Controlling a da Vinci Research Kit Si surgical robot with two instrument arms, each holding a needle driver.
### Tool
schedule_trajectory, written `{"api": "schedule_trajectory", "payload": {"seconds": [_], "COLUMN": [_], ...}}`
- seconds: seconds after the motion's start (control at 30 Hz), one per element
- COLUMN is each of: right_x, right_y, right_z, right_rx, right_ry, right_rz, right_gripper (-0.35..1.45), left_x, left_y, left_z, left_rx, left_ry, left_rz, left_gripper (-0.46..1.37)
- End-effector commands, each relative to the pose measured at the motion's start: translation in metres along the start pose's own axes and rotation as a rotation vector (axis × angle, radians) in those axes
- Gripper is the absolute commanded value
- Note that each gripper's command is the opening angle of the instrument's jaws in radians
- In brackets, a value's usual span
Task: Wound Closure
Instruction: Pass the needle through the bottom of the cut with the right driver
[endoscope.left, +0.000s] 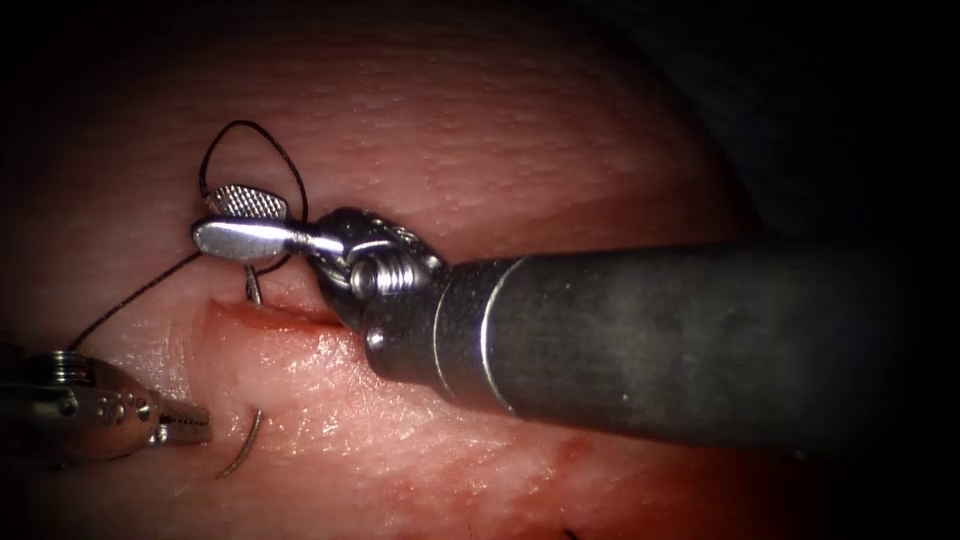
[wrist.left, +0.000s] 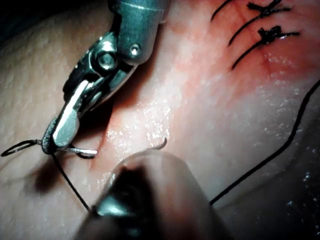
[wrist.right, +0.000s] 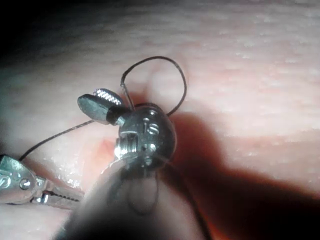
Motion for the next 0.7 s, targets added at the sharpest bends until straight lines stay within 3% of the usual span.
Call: {"api": "schedule_trajectory", "payload": {"seconds": [0.03,0.2,0.3,0.37,0.63,0.7], "right_x": [0.0000,0.0001,0.0002,0.0002,0.0009,0.0006], "right_y": [0.0001,0.0008,0.0014,0.0015,0.0006,0.0002], "right_z": [0.0000,0.0003,0.0001,-0.0001,-0.0006,-0.0008], "right_rx": [-0.020,-0.051,-0.098,-0.103,-0.003,0.033], "right_ry": [-0.016,-0.044,-0.095,-0.127,-0.096,-0.117], "right_rz": [-0.006,-0.035,-0.053,-0.130,-0.118,-0.120], "right_gripper": [-0.35,-0.35,-0.35,-0.35,-0.35,-0.35], "left_x": [0.0000,0.0000,0.0000,0.0000,0.0000,0.0000], "left_y": [0.0000,0.0001,0.0001,0.0001,0.0002,0.0002], "left_z": [0.0000,-0.0001,-0.0001,-0.0001,-0.0001,-0.0001], "left_rx": [-0.008,-0.008,-0.008,-0.008,-0.008,-0.008], "left_ry": [0.000,0.000,0.000,0.000,0.000,0.000], "left_rz": [0.000,-0.001,-0.001,-0.001,-0.001,-0.001], "left_gripper": [-0.35,-0.35,-0.35,-0.35,-0.35,-0.35]}}
